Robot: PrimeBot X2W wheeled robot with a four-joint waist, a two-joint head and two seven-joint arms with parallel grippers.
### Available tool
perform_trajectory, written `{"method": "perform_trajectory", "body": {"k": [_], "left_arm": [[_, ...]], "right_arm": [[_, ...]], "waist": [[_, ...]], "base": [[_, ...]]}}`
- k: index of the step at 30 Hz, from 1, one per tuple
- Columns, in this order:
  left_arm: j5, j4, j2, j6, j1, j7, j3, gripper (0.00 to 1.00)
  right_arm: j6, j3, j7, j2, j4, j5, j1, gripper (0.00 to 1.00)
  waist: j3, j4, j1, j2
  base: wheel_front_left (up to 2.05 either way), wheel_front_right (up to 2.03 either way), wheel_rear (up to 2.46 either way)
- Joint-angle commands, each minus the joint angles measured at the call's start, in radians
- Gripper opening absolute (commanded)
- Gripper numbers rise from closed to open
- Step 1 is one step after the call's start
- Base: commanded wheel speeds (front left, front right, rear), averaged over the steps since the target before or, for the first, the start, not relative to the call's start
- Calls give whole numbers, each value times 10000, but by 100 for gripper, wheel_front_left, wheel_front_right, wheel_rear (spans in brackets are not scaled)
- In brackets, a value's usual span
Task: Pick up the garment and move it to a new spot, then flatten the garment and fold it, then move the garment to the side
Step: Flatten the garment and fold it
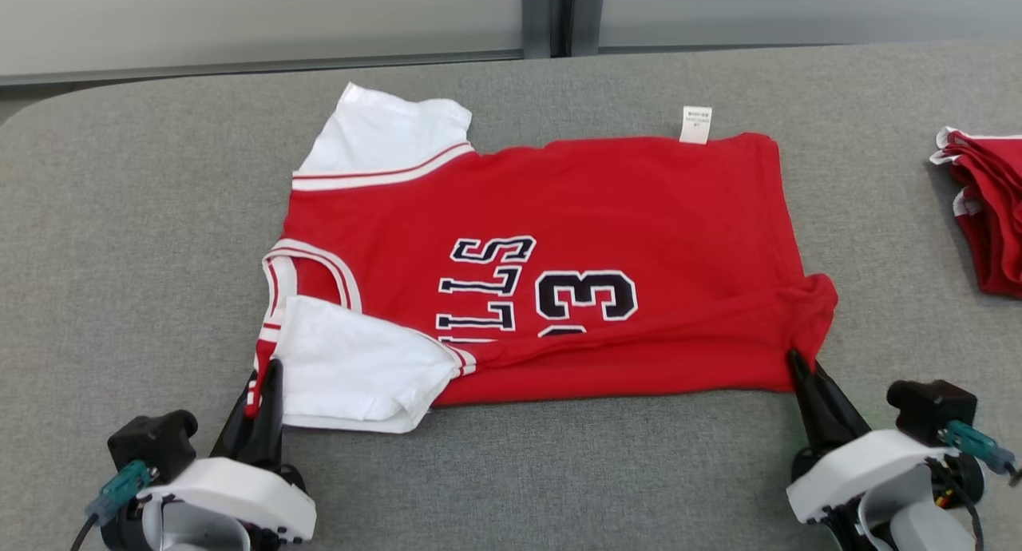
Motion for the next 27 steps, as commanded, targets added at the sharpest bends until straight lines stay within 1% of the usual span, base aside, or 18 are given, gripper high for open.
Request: {"method": "perform_trajectory", "body": {"k": [1,7,11,13,14,15,16,19,23,27], "left_arm": [[30,-83,107,78,140,28,73,0],[-141,-1432,200,598,1316,747,153,0],[-218,-1960,176,918,2015,1166,143,0],[-245,-2032,128,973,2180,1356,36,0],[-258,-2061,82,989,2193,1380,-5,35],[-268,-2001,77,1003,2184,1415,-32,100],[-301,-1964,30,983,2127,1353,-38,100],[-121,-1933,-74,1055,1915,939,-41,100],[213,-2064,-144,1122,1621,14,36,100],[979,-2400,-17,1437,1365,-740,-51,100]], "right_arm": [[-24,-86,54,-122,-55,48,138,0],[-26,-660,626,-178,-1052,-189,1296,0],[-26,-1131,1121,37,-1750,-334,2131,0],[-24,-1269,1291,140,-2088,-432,2392,0],[-24,-1310,1369,198,-2244,-460,2500,16],[-24,-1350,1423,248,-2351,-501,2566,84],[-24,-1395,1414,253,-2481,-574,2583,100],[-18,-1494,1267,336,-2891,-817,2467,100],[-15,-1745,806,318,-3584,-1359,2302,100],[-15,-1966,431,310,-4404,-2067,2189,100]], "waist": [[-77,11,0,0],[-499,-56,0,0],[-674,-76,0,0],[-699,-74,0,0],[-707,-69,0,0],[-715,-80,0,0],[-721,-93,0,0],[-763,-144,0,0],[-846,-170,0,0],[-988,-207,0,0]], "base": [[0,0,0],[0,0,0],[0,0,0],[0,0,0],[0,0,0],[0,0,0],[0,0,0],[0,0,0],[0,0,0],[0,0,0]]}}
